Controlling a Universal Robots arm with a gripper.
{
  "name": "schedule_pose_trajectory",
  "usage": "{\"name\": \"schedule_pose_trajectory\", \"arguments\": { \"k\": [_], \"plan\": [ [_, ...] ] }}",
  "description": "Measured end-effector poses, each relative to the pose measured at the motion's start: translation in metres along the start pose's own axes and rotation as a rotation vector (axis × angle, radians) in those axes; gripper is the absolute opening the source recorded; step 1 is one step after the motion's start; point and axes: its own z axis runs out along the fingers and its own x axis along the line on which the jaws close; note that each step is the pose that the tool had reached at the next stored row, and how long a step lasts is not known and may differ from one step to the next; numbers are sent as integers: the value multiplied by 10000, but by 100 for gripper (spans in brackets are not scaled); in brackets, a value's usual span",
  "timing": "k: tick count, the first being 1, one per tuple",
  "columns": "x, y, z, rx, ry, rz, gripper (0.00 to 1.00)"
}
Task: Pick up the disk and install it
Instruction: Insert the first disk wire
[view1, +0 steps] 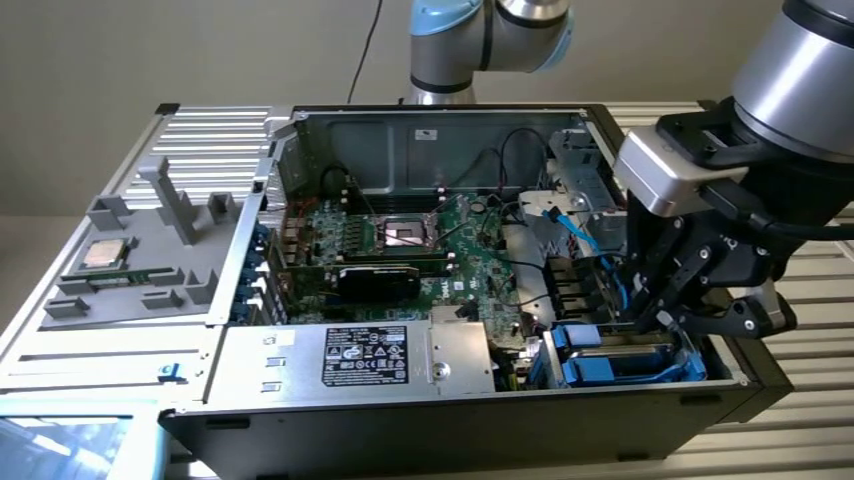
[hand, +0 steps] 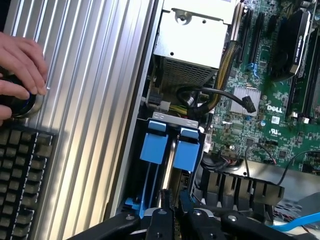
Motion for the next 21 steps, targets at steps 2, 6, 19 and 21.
{"name": "schedule_pose_trajectory", "arguments": {
  "k": [2,6,19,21],
  "plan": [
    [-15,-16,0,-33,36,2,17],
    [-37,-31,0,-105,33,29,17],
    [-77,-49,-12,-349,240,205,17],
    [-99,-60,-12,-365,262,205,17]
  ]
}}
